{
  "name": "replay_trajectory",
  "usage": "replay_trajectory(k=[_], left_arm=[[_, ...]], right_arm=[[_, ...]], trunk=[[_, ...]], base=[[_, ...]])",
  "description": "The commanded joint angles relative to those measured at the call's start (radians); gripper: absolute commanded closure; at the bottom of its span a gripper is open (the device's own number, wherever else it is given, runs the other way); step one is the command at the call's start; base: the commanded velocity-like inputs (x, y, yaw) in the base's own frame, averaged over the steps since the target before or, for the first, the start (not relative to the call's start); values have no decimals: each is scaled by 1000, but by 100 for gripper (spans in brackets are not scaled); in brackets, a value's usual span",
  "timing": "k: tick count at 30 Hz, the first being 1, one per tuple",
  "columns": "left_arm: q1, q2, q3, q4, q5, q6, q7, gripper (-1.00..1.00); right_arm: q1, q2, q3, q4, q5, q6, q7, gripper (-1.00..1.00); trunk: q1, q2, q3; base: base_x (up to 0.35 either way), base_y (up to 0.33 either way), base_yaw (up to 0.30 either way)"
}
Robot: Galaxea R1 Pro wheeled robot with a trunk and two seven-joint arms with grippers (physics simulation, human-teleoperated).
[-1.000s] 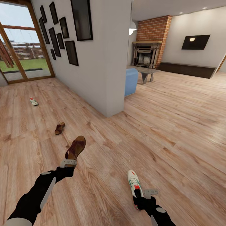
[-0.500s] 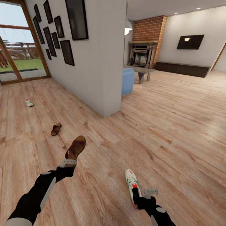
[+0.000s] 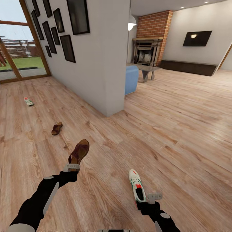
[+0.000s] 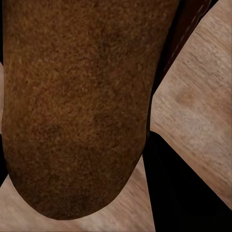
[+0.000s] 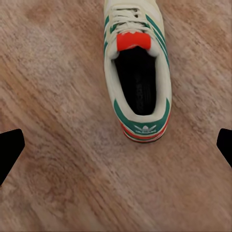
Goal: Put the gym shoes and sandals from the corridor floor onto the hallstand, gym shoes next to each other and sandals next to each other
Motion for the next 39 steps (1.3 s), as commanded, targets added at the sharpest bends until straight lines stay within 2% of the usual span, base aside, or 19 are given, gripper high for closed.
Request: replay_trajectory(k=[1, 4, 7, 11, 28, 39], left_arm=[[0, -2, 2, -1, 4, 7, -6, 100], [0, -5, 2, -1, 4, 7, -6, 100], [-1, -10, 2, -1, 4, 7, -6, 100], [-1, -13, 1, -1, 4, 7, -6, 100], [0, -16, 1, -1, 4, 6, -5, 100], [-1, -21, -1, -2, 2, 4, -4, 100]], right_arm=[[0, 0, 0, -1, -9, 3, 0, -100], [0, 0, 0, -1, -9, -9, 1, -100], [0, 0, -1, 0, -4, -68, 1, -100], [0, 0, -1, 3, 0, -115, 1, -100], [0, -2, -2, 0, 0, -125, 1, -100], [0, -3, -3, -1, -2, -124, 1, -100]], trunk=[[4, -8, -6], [15, -29, -20], [27, -50, -34], [29, -51, -56], [36, -55, -150], [36, -55, -164]], base=[[0, 0, 0], [0, 0, 0], [0, 0, 0], [0, 0, 0], [0, 0, 0], [4, 0, 0]])
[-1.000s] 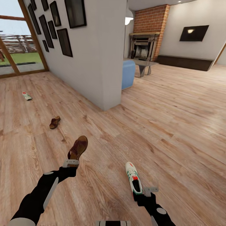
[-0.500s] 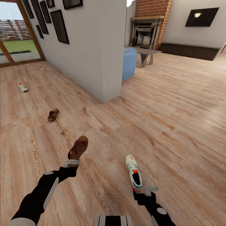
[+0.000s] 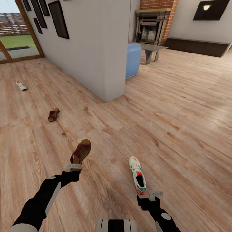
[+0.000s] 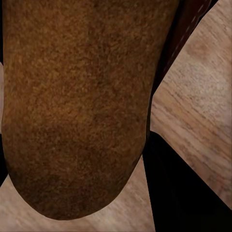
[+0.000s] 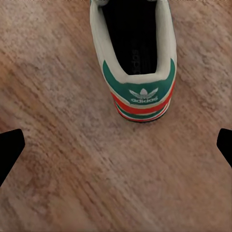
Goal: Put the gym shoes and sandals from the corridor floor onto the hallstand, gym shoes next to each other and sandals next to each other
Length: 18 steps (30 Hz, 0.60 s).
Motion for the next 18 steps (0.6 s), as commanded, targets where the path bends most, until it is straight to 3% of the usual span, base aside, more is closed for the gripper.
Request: replay_trajectory(k=[1, 8, 18], left_arm=[[0, 0, 2, -1, 4, 7, -6, 100], [0, 0, 1, -2, 4, 7, -6, 100], [0, 0, 1, -1, 4, 7, -6, 100]], right_arm=[[0, 0, 1, -2, -10, 5, 0, -100], [0, 0, 1, -3, -11, 5, 0, -100], [0, 0, 2, -3, -11, 5, 0, -100]], trunk=[[0, 0, -1], [0, 0, -1], [0, 0, -1]], base=[[112, 0, 0], [250, -54, 0], [105, -11, 0]])
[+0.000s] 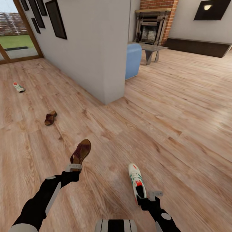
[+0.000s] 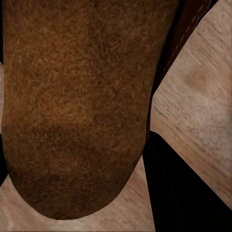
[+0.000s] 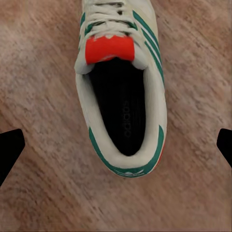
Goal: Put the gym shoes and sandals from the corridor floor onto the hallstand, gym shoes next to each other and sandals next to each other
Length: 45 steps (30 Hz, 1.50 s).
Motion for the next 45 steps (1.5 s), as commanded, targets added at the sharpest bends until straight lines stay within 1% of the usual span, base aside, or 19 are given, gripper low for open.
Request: replay_trajectory(k=[1, 4, 13, 40, 45], left_arm=[[0, 0, 2, -1, 4, 7, -6, 100], [0, 0, 2, -2, 4, 7, -5, 100], [0, 0, -1, -2, 4, 7, -4, 100], [0, 0, -1, -1, 5, 7, -4, 100], [0, 0, -1, -1, 5, 7, -4, 100]], right_arm=[[0, 0, 1, -2, -10, 5, 0, -100], [0, 0, 1, -2, -10, 5, 0, -100], [0, 1, 1, -2, -11, 5, 0, -100], [0, 1, 1, -2, -15, 5, 0, -100], [0, 1, 1, -2, -15, 5, 0, -100]], trunk=[[0, 0, -1], [0, 0, -1], [0, 0, -1], [12, -7, -147], [12, -7, -152]], base=[[286, -1, 0], [319, 0, 0], [33, 0, 0], [0, 0, 0], [0, 0, 0]])
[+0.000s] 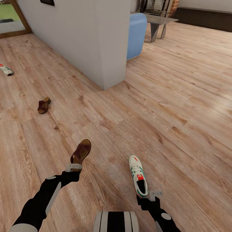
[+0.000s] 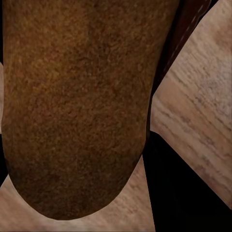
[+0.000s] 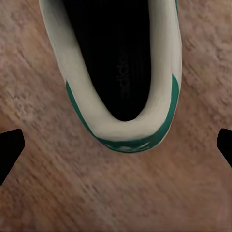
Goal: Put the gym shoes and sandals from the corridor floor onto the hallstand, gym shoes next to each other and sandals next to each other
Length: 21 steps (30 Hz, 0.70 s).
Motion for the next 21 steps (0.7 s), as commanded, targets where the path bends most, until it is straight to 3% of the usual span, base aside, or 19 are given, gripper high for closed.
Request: replay_trajectory(k=[1, 9, 21], left_arm=[[0, 0, 2, -1, 4, 8, -6, 100], [0, 0, 2, -2, 4, 7, -6, 100], [0, 0, 2, -2, 4, 9, -6, 100]], right_arm=[[0, 0, 1, -2, -10, 5, 0, -100], [0, 0, 1, -2, -10, 5, 0, -100], [0, -1, 1, -2, -10, 5, 0, -100]], trunk=[[0, 0, -6], [4, -2, -48], [4, -2, -51]], base=[[0, 0, 0], [0, 0, 0], [21, 0, 0]])
